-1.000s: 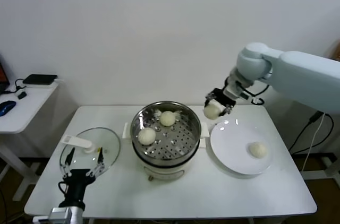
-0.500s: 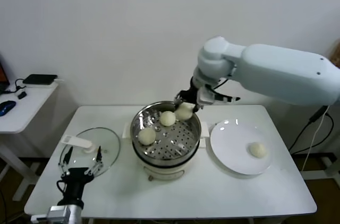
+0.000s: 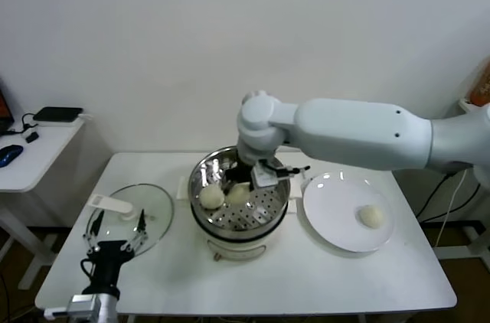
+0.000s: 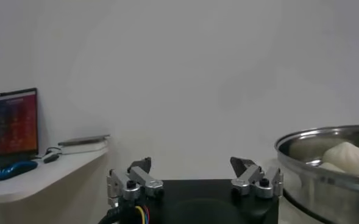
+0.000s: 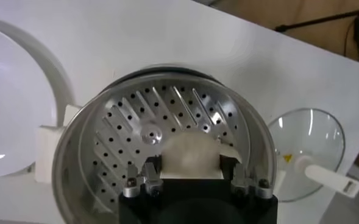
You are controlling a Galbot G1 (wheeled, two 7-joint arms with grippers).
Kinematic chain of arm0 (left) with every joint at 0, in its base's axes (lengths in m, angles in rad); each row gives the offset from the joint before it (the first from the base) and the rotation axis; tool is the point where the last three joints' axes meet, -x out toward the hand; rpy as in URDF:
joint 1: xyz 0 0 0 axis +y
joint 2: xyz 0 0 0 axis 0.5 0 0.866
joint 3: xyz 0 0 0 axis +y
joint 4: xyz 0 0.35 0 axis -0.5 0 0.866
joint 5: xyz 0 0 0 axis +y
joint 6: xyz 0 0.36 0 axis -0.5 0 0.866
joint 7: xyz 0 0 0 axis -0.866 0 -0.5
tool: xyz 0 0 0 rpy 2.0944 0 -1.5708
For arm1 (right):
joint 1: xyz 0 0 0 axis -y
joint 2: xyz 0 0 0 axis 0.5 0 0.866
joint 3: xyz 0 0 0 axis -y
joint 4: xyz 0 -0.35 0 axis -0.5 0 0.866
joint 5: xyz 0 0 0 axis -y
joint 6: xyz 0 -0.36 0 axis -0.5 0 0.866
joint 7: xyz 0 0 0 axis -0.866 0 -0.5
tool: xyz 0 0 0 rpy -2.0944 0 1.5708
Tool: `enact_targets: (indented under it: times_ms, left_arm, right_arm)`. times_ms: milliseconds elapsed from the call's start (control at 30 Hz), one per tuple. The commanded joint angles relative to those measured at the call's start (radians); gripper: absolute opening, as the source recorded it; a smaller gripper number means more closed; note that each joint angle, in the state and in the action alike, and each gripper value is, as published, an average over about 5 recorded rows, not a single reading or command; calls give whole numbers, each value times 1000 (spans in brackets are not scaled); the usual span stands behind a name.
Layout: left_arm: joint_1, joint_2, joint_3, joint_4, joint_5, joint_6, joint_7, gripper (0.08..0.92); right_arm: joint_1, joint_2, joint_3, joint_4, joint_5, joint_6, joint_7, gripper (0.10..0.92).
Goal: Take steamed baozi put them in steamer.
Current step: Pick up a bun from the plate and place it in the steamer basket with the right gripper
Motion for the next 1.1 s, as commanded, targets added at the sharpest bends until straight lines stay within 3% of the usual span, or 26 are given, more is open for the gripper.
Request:
enact_targets:
  times_ms: [33, 900, 1100]
  left_arm:
    - [0, -2, 3, 4, 1, 0, 0, 823]
    - [-9, -4, 9, 18, 5, -1, 1, 823]
    - [-8, -5, 9, 21, 5, -2, 1, 823]
  right_arm:
    - [-68, 37, 0, 14, -64, 24, 0, 636]
    - [-112, 14, -17, 7, -51, 4, -6, 646]
    - [-116, 12, -15, 1, -51, 4, -1, 730]
